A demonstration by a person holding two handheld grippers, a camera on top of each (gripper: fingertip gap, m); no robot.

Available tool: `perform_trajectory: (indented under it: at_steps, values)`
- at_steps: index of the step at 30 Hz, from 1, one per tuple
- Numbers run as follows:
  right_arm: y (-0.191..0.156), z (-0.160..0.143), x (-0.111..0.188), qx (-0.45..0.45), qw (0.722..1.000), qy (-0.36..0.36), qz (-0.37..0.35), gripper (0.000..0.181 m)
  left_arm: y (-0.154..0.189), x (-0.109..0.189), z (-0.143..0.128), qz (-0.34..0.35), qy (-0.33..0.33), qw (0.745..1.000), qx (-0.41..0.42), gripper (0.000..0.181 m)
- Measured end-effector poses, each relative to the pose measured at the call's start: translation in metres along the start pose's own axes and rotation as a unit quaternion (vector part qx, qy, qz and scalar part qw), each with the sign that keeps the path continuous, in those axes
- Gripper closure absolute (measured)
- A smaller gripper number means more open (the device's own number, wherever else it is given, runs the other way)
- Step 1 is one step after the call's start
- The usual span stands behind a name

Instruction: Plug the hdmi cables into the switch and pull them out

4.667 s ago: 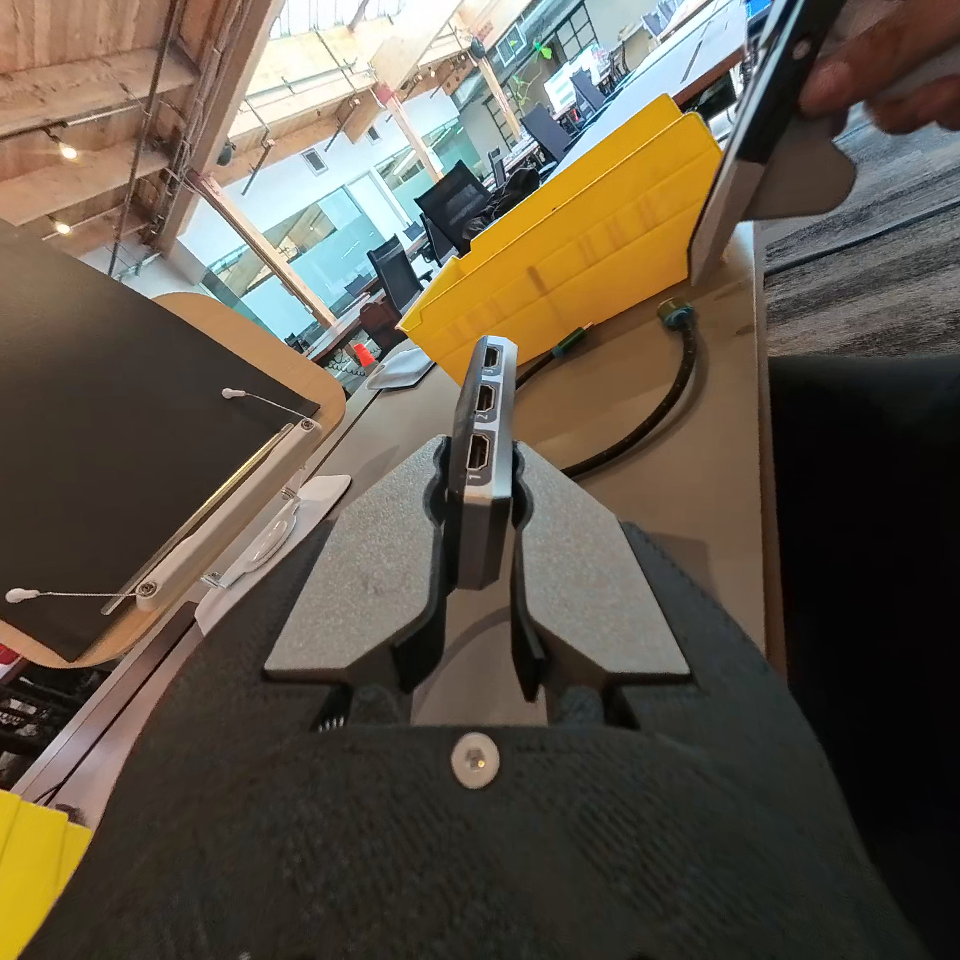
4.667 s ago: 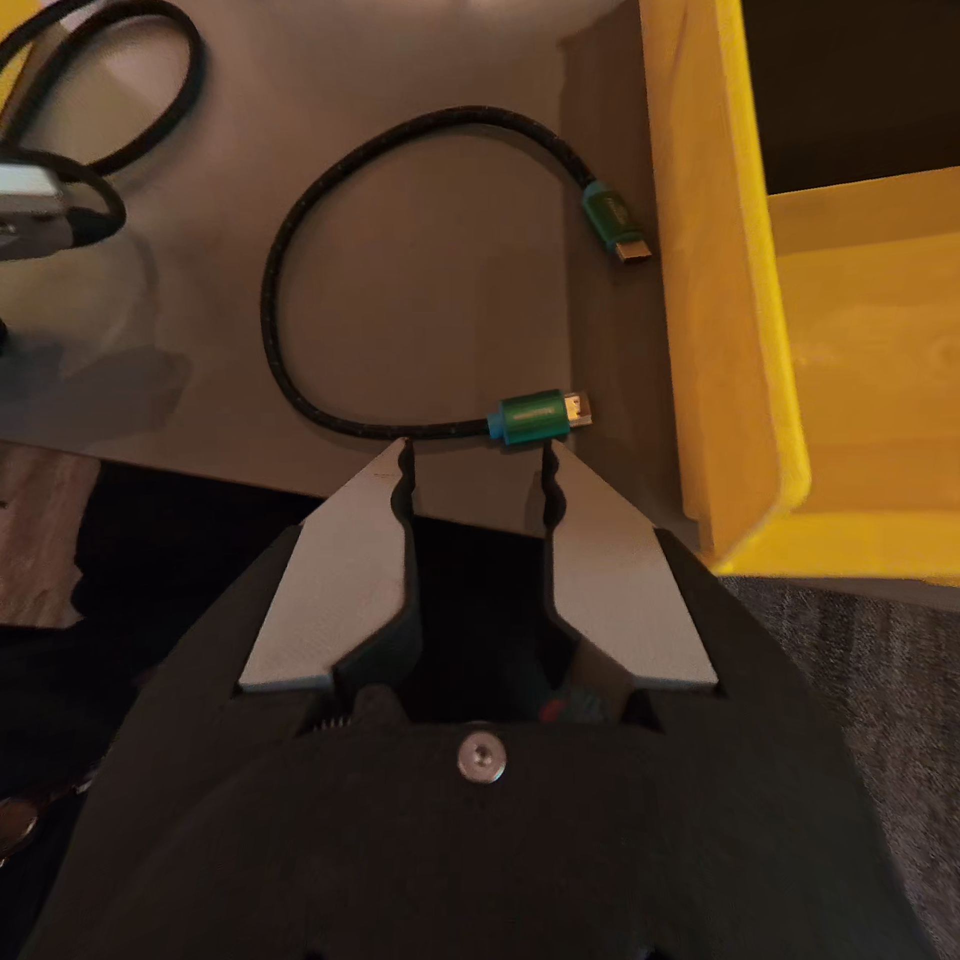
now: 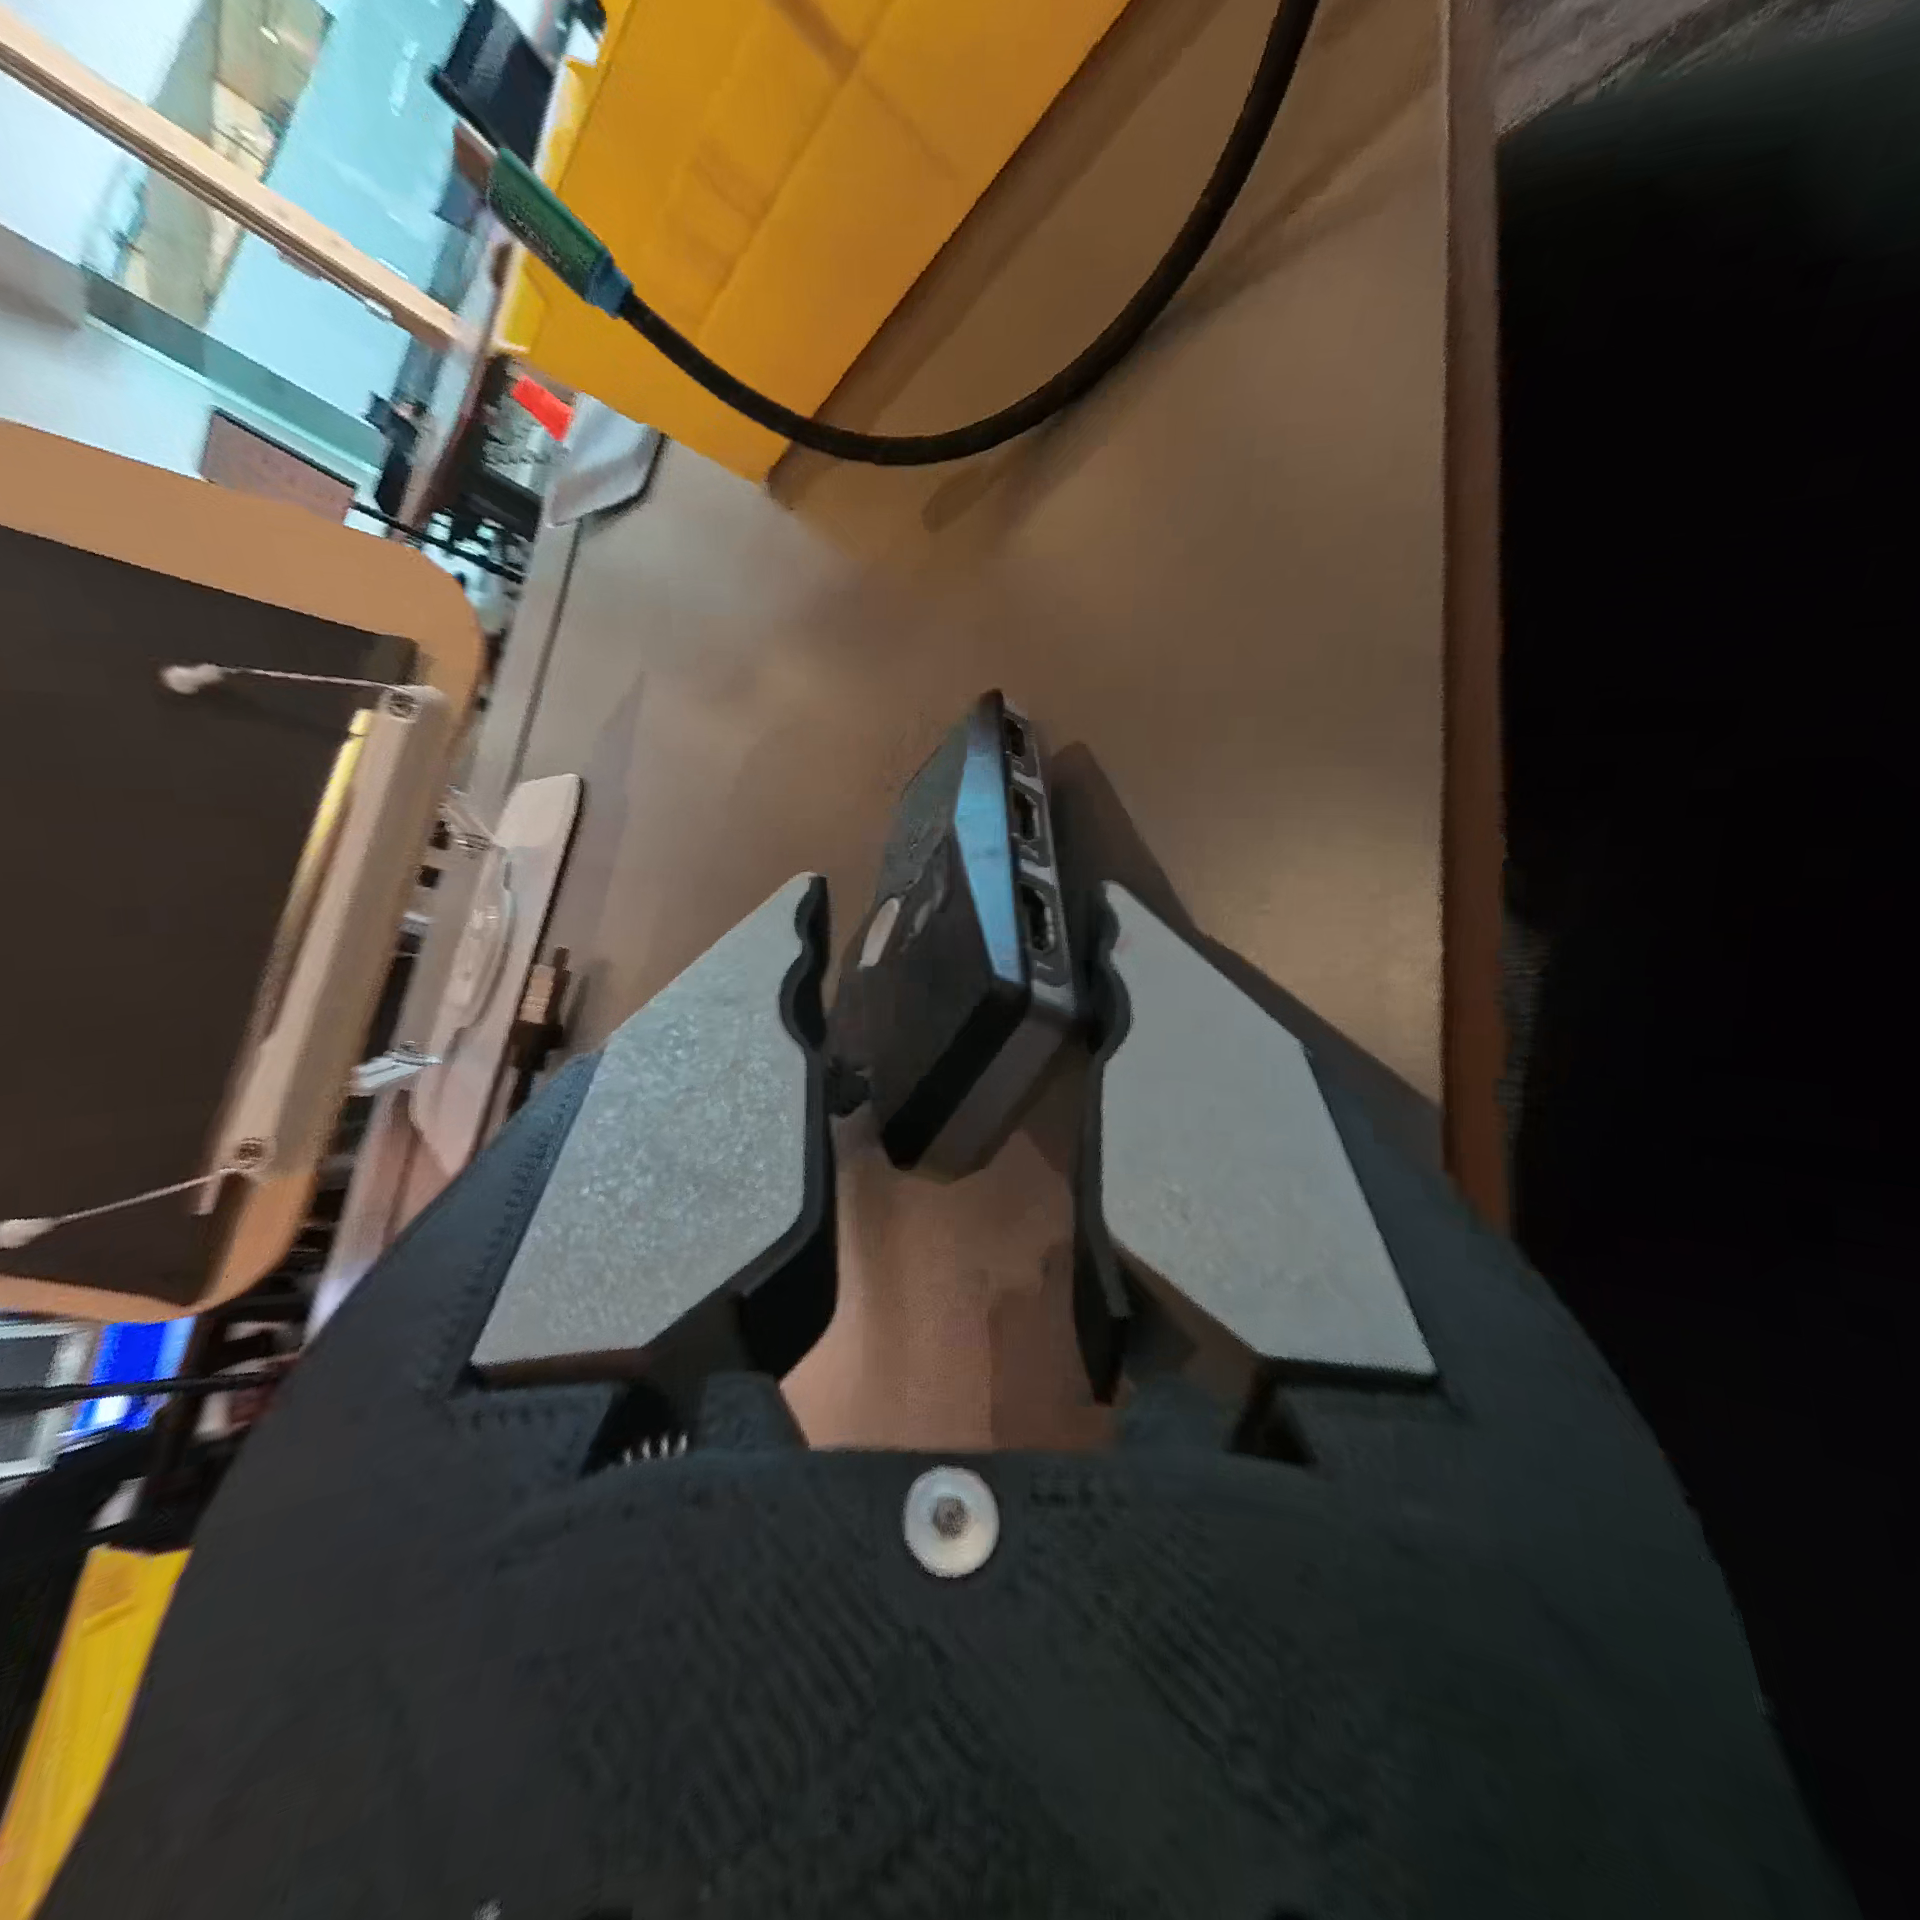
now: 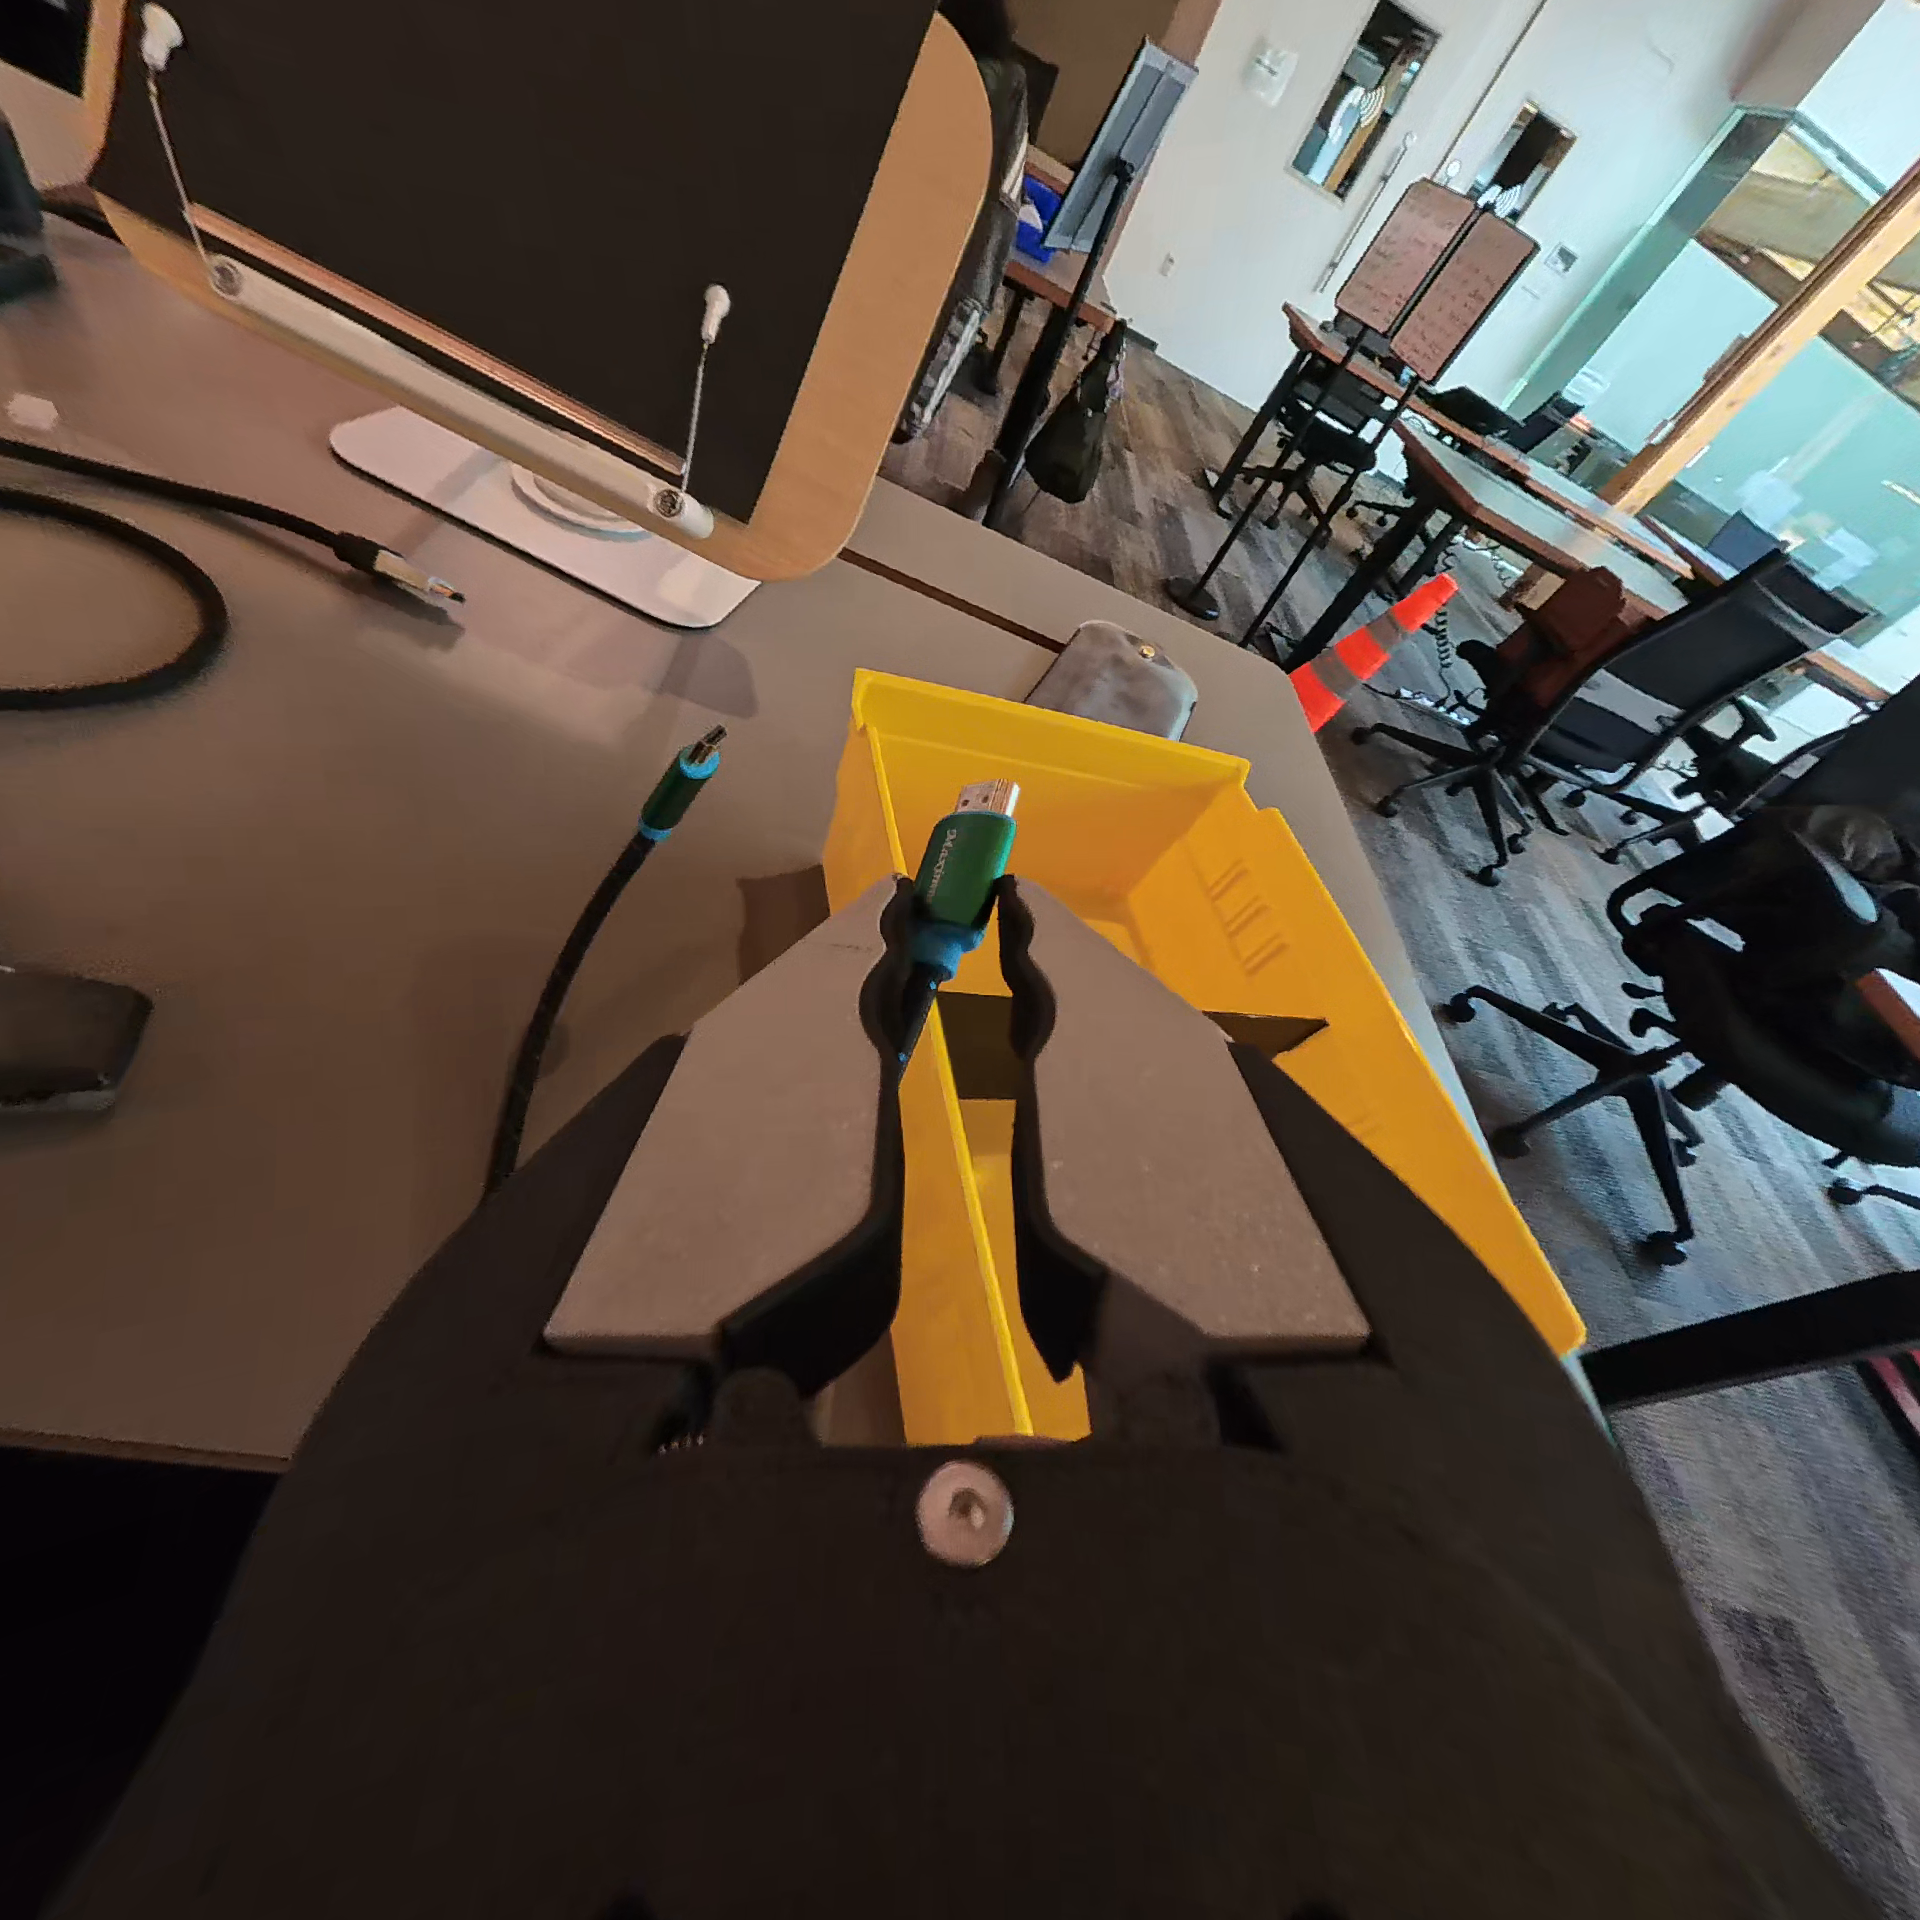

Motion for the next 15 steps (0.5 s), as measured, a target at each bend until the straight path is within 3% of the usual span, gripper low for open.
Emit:
perform_trajectory:
  at_steps: [5,11,15]
  values:
    - [0.001,-0.009,0.0,-0.039,0.999,0.008,0.023,0.17,-0.002,0.011,0.006,-0.039,0.003,0.998,0.046,0.115]
    - [0.004,-0.008,0.004,-0.085,0.994,0.035,0.051,0.172,-0.016,0.032,0.028,-0.079,0.076,0.98,0.164,0.115]
    - [-0.003,-0.003,0.007,-0.108,0.989,0.055,0.089,0.173,-0.037,0.045,0.039,-0.037,0.11,0.978,0.175,0.122]
Point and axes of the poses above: each gripper's, where its closed fingertips meet, x back along the fingers, z out of its top, y = z × x across the jaws, the point moved 4 cm from there along x, back along the fingers, and after that the axes turned 7 degrees about y, right-handed, at the moved point
